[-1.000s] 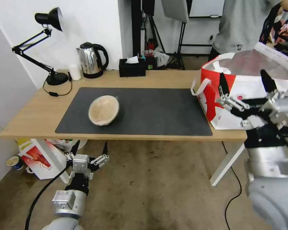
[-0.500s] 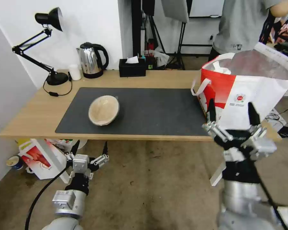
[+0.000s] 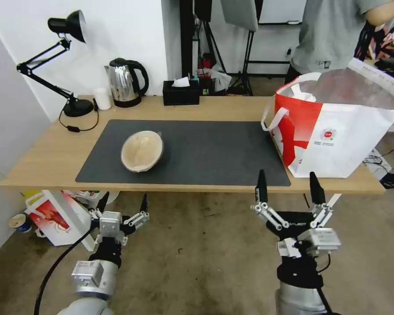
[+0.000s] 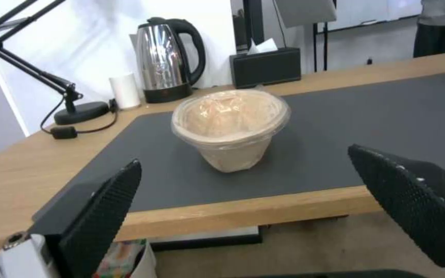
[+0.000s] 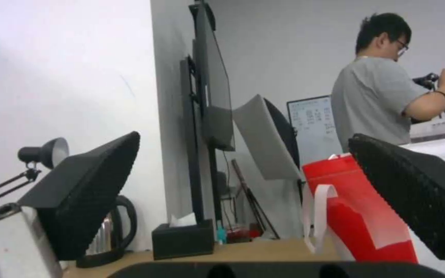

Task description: Pick up the trash from the table and place it into the takeout bag.

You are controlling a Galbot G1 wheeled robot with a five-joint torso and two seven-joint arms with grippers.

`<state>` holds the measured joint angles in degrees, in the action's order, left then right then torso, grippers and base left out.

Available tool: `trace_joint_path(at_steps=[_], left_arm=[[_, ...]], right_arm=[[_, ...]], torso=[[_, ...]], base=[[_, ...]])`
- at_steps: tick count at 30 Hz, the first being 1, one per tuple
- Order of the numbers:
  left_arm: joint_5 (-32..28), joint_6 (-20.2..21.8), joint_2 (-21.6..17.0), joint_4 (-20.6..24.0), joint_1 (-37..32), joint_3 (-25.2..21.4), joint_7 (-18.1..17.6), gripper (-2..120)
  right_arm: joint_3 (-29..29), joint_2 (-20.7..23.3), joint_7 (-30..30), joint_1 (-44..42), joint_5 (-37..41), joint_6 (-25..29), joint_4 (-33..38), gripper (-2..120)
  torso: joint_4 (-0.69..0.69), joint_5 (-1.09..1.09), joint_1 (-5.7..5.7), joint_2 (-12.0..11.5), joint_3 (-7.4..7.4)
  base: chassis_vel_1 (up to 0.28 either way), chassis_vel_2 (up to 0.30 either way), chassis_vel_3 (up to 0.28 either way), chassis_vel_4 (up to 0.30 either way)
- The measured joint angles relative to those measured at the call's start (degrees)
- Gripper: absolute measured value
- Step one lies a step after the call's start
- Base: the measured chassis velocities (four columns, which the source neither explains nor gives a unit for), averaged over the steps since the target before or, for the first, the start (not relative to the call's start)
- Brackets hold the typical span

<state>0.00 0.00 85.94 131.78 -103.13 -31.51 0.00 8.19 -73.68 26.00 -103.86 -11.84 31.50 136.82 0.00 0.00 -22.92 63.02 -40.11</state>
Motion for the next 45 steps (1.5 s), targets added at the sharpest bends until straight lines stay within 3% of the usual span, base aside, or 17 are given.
trace_joint_path(at_steps=[21, 45], left_arm=[[0.0, 0.0, 0.0, 0.0, 0.0, 0.0, 0.0, 100], [0.0, 0.0, 0.0, 0.0, 0.0, 0.0, 0.0, 100]], right_arm=[[-1.33, 2.39, 0.19, -3.4, -1.09, 2.81, -2.02, 100], [-1.17, 1.83, 1.18, -4.14, -2.0, 4.19, -3.14, 100]], torso=[[0.0, 0.0, 0.0, 0.0, 0.0], [0.0, 0.0, 0.0, 0.0, 0.0]], base=[[0.0, 0.0, 0.0, 0.0], [0.0, 0.0, 0.0, 0.0]])
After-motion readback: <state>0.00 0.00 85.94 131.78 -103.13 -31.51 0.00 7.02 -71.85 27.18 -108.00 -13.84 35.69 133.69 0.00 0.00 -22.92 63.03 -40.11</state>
